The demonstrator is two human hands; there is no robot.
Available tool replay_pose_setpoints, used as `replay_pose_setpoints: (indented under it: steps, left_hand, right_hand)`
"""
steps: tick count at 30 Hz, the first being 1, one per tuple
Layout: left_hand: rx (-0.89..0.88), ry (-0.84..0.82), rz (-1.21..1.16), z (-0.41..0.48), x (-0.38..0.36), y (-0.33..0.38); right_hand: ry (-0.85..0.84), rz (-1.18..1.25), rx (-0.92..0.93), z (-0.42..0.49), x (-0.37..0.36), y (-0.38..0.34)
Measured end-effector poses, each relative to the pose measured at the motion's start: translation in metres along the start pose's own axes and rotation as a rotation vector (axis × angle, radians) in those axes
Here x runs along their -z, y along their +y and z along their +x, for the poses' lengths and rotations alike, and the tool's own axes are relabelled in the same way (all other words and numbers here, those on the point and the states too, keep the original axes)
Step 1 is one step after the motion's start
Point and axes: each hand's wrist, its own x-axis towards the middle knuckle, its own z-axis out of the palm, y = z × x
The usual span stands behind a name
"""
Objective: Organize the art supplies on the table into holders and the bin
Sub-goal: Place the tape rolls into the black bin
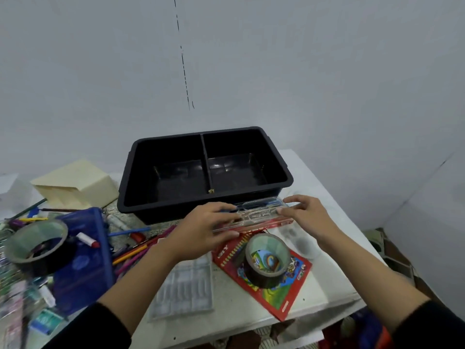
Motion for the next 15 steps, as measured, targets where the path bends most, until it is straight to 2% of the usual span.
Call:
replay_pose_setpoints:
  steps: [4, 10, 12, 15]
  left_hand:
    - [0.038, -0.037, 0.058, 0.018, -0.015, -0.002]
    - [0.062, -0.076, 0.107, 0.022, -0.034, -0.011]
    - [0.083, -0.086, 0.094, 0.02, -0.037, -0.013]
    - [0.095, -0.094, 0.064, 0.016, -0.035, -0.009]
  right_hand:
    - [0.002, -0.169, 0.024, 0.023, -0.005, 0.021]
    - [0.099, -0.508, 0.119, 0.031, -0.012, 0.033]
    - [0.12, -0.547, 0.168, 0.026, -0.012, 0.034]
    - [0.184, -0.497, 0.359, 0.014, -0.012, 0.031]
